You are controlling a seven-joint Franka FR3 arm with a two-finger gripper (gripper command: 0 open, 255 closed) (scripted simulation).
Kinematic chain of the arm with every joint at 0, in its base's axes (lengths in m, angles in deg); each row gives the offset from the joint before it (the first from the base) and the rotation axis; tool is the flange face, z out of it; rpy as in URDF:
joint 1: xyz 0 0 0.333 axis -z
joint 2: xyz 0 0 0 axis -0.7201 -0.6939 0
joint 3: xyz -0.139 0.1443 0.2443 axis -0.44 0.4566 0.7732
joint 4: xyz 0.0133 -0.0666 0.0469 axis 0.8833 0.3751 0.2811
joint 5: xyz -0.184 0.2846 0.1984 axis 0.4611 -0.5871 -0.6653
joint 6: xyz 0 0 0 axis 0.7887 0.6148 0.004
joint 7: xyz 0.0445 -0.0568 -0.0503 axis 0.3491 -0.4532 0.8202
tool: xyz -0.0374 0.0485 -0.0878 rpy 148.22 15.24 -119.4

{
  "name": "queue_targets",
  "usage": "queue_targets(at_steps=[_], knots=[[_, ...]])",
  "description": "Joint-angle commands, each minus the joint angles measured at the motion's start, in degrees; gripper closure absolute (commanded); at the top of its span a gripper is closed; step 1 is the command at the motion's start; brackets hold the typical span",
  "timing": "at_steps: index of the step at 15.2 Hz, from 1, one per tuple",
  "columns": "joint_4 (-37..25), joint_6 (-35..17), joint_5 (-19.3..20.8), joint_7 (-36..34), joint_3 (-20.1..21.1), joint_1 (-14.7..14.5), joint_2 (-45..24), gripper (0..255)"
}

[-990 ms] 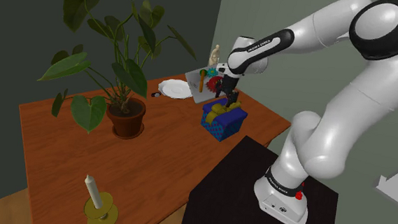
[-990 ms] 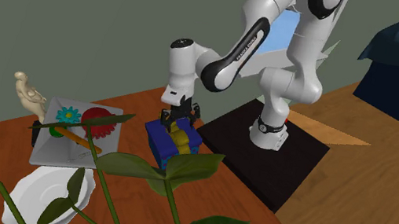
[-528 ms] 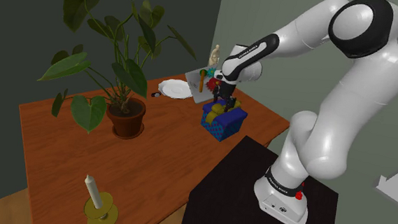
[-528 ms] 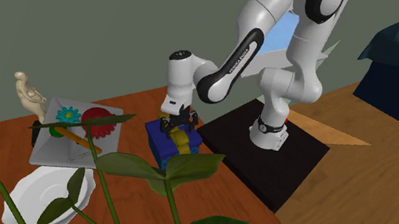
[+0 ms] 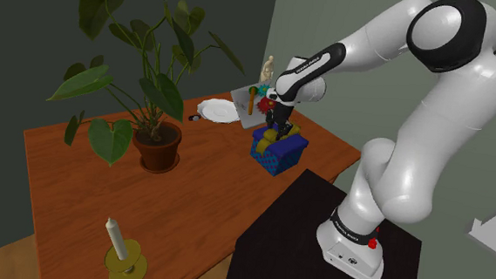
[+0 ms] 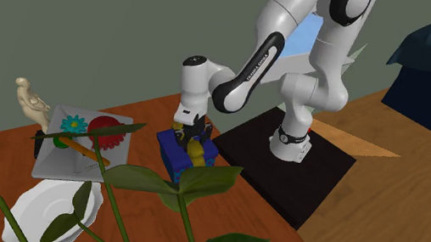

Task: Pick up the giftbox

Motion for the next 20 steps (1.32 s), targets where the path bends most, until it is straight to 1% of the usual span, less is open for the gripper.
queue_targets(at_steps=[1,3,7,12,18,20], knots=[[0.07,-0.01,0.02,-0.04,-0.02,0.02,-0.04,255],[0.06,-0.03,-0.05,0.13,-0.09,0.07,-0.10,255],[-0.74,3.30,4.69,-3.57,0.87,1.23,3.82,255],[-2.10,7.68,8.67,-6.86,2.56,2.73,7.95,255],[-4.18,12.99,11.57,-9.50,4.64,4.15,11.95,255],[-4.24,13.12,11.63,-9.56,4.69,4.18,12.04,255]])
